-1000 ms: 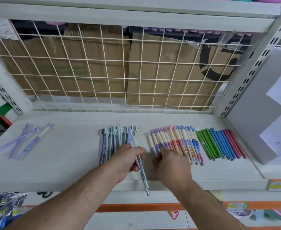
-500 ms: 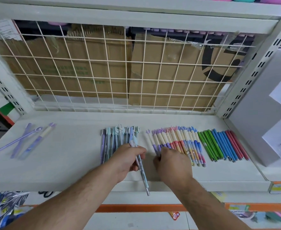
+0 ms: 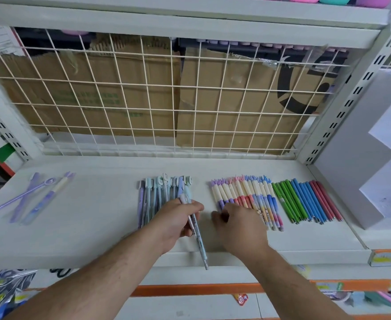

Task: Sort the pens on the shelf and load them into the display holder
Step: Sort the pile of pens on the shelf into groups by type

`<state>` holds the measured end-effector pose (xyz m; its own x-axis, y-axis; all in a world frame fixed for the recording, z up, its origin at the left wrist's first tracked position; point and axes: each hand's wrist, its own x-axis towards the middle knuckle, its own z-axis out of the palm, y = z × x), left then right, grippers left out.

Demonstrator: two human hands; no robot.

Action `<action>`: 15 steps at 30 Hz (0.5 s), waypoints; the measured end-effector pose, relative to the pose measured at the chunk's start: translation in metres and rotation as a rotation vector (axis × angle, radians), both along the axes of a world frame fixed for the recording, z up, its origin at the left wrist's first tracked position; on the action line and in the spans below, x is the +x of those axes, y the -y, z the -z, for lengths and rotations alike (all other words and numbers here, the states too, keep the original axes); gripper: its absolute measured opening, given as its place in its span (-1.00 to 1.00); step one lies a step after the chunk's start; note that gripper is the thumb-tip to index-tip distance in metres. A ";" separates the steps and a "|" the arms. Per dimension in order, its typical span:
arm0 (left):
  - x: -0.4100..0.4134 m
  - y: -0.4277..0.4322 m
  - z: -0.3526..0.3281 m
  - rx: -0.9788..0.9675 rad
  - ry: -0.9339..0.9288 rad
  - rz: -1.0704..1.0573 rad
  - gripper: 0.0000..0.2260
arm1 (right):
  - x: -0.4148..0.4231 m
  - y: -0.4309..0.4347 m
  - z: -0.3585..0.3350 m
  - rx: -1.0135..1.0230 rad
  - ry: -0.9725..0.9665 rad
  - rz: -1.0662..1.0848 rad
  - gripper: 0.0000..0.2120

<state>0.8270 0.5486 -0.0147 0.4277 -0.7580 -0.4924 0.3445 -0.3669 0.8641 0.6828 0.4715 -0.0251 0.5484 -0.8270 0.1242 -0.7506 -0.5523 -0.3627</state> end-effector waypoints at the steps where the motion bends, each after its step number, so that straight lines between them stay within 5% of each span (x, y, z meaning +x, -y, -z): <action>1: 0.001 0.000 0.000 -0.008 -0.002 -0.001 -0.94 | 0.002 -0.002 -0.002 0.123 0.103 -0.043 -0.65; 6: 0.007 0.000 0.002 -0.070 -0.011 -0.023 -0.91 | 0.007 -0.018 -0.015 0.744 0.335 -0.249 -0.70; 15: 0.033 -0.021 0.001 -0.176 0.029 -0.062 -0.89 | 0.036 -0.031 -0.017 0.792 0.437 -0.136 -0.66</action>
